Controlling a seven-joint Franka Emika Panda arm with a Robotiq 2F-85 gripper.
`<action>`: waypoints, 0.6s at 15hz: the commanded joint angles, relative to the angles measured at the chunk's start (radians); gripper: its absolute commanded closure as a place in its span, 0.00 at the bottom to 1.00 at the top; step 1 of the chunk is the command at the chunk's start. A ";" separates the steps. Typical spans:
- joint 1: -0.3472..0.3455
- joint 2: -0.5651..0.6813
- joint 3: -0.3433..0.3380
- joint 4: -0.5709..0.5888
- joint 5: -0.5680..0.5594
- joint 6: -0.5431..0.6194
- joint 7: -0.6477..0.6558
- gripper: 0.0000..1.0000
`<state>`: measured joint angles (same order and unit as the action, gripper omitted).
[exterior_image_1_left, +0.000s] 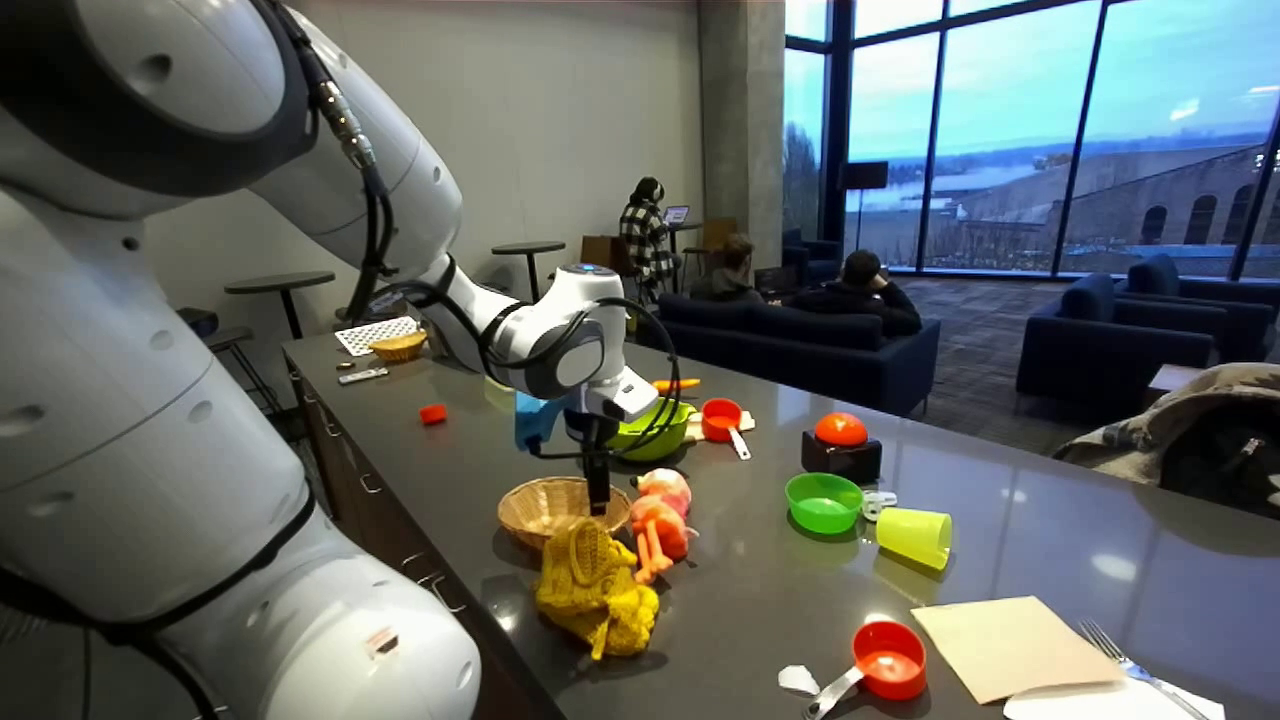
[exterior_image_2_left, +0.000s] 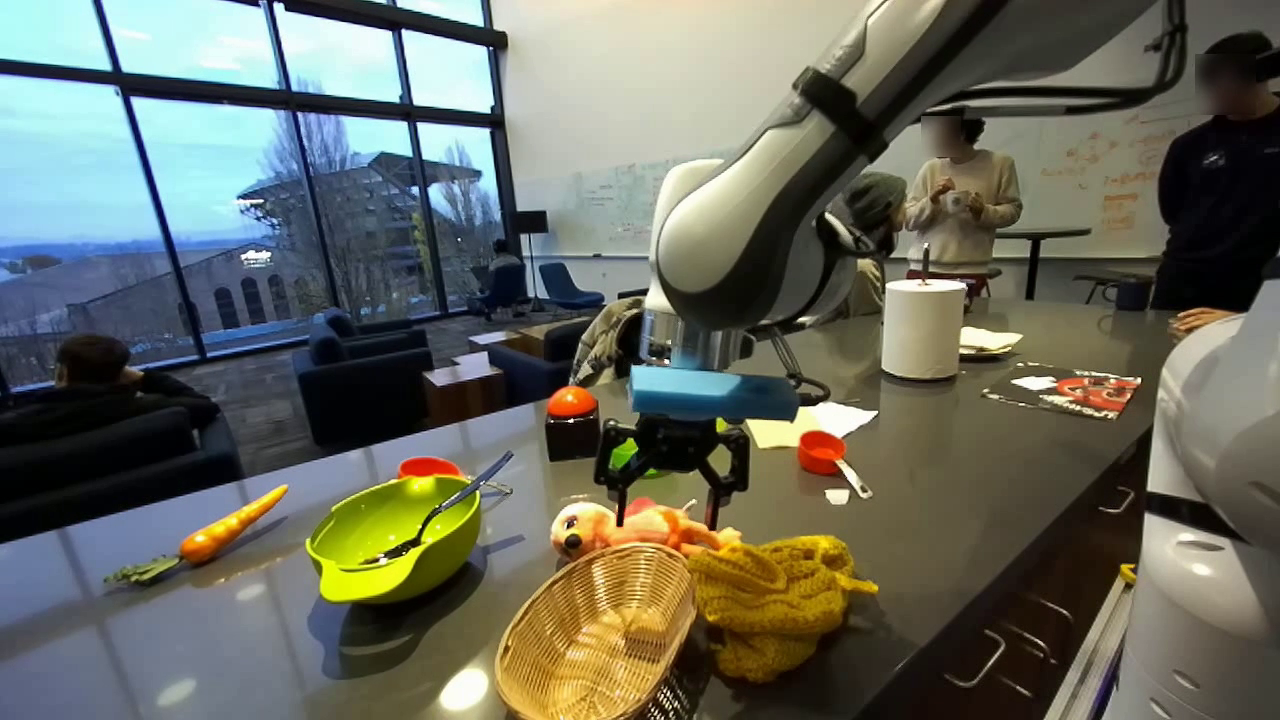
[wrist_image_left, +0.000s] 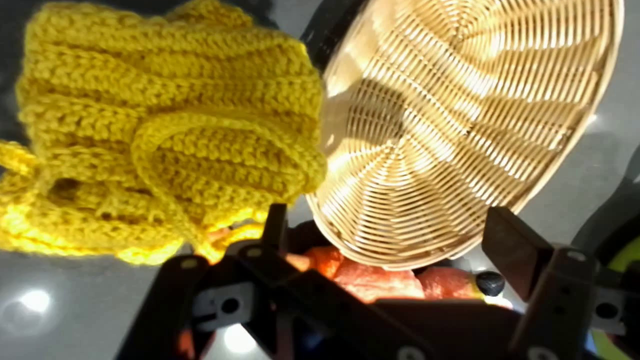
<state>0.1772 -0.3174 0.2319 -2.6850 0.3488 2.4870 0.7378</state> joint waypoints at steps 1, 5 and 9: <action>0.009 0.020 -0.024 0.026 0.083 0.014 -0.011 0.00; 0.017 0.018 -0.045 0.005 0.198 0.037 -0.034 0.00; 0.019 0.010 -0.042 -0.028 0.291 0.037 -0.029 0.00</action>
<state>0.1779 -0.2995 0.1991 -2.6873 0.5750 2.5081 0.7153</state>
